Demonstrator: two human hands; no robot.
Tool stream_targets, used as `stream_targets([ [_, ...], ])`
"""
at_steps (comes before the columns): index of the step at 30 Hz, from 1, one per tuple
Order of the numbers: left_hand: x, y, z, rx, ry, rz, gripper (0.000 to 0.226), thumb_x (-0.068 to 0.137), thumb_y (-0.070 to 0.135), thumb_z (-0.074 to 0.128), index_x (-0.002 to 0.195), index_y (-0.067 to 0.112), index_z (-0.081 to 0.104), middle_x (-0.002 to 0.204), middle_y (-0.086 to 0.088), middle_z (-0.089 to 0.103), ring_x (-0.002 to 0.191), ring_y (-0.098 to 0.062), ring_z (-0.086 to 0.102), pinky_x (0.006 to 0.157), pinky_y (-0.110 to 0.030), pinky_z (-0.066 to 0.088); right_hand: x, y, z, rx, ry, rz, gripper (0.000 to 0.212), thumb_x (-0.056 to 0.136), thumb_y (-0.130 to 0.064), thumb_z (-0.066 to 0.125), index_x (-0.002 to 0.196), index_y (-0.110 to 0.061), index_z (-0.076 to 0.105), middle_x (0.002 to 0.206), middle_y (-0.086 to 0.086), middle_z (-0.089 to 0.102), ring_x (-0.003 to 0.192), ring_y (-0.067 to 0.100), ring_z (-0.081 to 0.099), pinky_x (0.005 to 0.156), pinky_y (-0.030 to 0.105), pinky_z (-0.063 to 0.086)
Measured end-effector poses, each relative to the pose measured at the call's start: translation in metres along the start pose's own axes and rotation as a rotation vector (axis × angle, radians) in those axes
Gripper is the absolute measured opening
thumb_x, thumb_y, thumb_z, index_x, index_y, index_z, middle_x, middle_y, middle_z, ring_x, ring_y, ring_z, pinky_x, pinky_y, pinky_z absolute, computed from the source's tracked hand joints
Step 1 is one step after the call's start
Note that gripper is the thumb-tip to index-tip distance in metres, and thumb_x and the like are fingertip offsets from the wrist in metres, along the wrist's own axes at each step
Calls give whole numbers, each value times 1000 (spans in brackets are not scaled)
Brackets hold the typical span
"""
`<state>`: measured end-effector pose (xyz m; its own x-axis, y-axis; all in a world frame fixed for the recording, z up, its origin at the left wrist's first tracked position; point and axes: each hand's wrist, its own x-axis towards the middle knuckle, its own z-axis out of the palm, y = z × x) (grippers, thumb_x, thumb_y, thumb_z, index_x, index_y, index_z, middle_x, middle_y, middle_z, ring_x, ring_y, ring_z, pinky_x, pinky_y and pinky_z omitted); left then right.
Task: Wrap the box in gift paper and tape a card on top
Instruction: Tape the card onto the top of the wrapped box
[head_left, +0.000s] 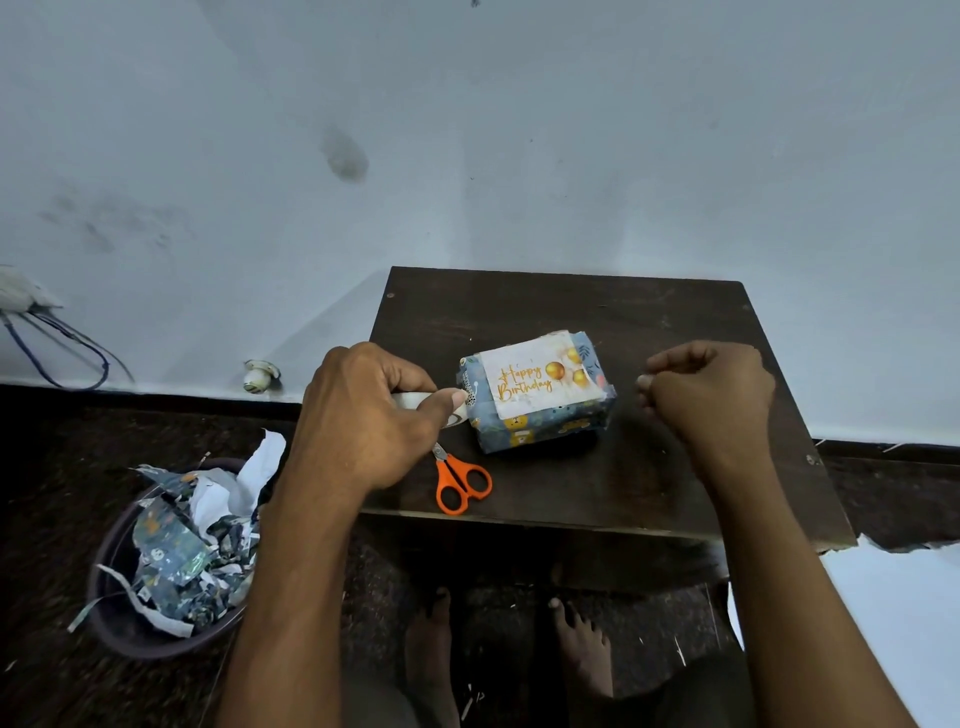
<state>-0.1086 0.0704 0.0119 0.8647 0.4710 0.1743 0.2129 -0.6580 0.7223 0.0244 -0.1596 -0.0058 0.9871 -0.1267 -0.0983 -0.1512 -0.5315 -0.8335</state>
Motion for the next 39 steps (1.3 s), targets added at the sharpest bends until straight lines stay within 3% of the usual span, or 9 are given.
stream_targets([
  [1, 0, 0, 0, -5, 1, -4, 23, 78, 38, 85, 62, 22, 80, 54, 8, 69, 54, -15, 65, 54, -32, 50, -6, -3, 2, -55, 88, -159, 14, 82, -3, 73, 78, -16, 74, 79, 2, 74, 73, 7, 65, 74, 2, 44],
  [3, 1, 0, 0, -13, 2, -12, 27, 74, 48, 80, 61, 24, 79, 54, 9, 69, 56, -15, 66, 56, -38, 55, -19, -13, 7, -49, 201, -419, 13, 80, -2, 70, 84, -12, 76, 79, 1, 72, 69, 0, 59, 67, -4, 36],
  [7, 2, -1, 1, -4, -7, -10, 23, 76, 44, 82, 62, 26, 79, 54, 11, 68, 56, -15, 67, 58, -41, 57, -48, -23, 31, -7, 114, -828, 14, 76, 0, 70, 87, -7, 76, 85, 3, 70, 75, 17, 63, 70, 24, 51],
  [9, 2, -2, 1, 15, -2, -13, 24, 76, 43, 84, 62, 26, 79, 54, 10, 68, 57, -15, 66, 59, -39, 57, -60, -16, 43, -26, 22, -908, 17, 75, -2, 70, 90, -5, 77, 88, 5, 69, 81, 21, 62, 69, 32, 52],
  [13, 3, -3, 1, 41, -2, -22, 30, 75, 52, 79, 61, 25, 78, 53, 7, 67, 56, -15, 66, 57, -34, 54, -72, -3, 54, -147, -110, -915, 26, 75, -17, 64, 95, -12, 80, 91, 0, 68, 89, 20, 61, 72, 38, 53],
  [23, 2, -6, -1, 110, -38, -89, 27, 77, 44, 85, 61, 23, 79, 51, 9, 64, 54, -8, 60, 52, -24, 44, -87, 4, 55, -370, -96, -881, 21, 76, -22, 79, 97, -18, 80, 98, 1, 67, 96, 21, 61, 78, 37, 51],
  [28, 1, -11, -4, 78, -49, -173, 29, 70, 49, 87, 58, 25, 77, 44, 12, 58, 48, -6, 55, 50, -23, 40, -89, 3, 57, -449, -57, -877, 25, 74, -24, 85, 98, -18, 79, 97, 1, 70, 93, 24, 66, 68, 37, 55],
  [34, 1, -16, -6, 25, -57, -289, 37, 66, 54, 89, 55, 22, 74, 39, 13, 53, 45, -7, 49, 53, -24, 40, -91, 4, 63, -587, 57, -877, 28, 85, -22, 59, 105, -23, 78, 100, 1, 69, 86, 24, 67, 56, 24, 31],
  [39, -3, -20, -15, 14, -67, -284, 41, 74, 55, 83, 57, 18, 75, 39, 10, 54, 42, -3, 49, 53, -21, 37, -92, 2, 63, -578, 41, -859, 26, 76, -15, 77, 102, -21, 80, 100, 2, 69, 90, 26, 67, 55, 26, 34],
])
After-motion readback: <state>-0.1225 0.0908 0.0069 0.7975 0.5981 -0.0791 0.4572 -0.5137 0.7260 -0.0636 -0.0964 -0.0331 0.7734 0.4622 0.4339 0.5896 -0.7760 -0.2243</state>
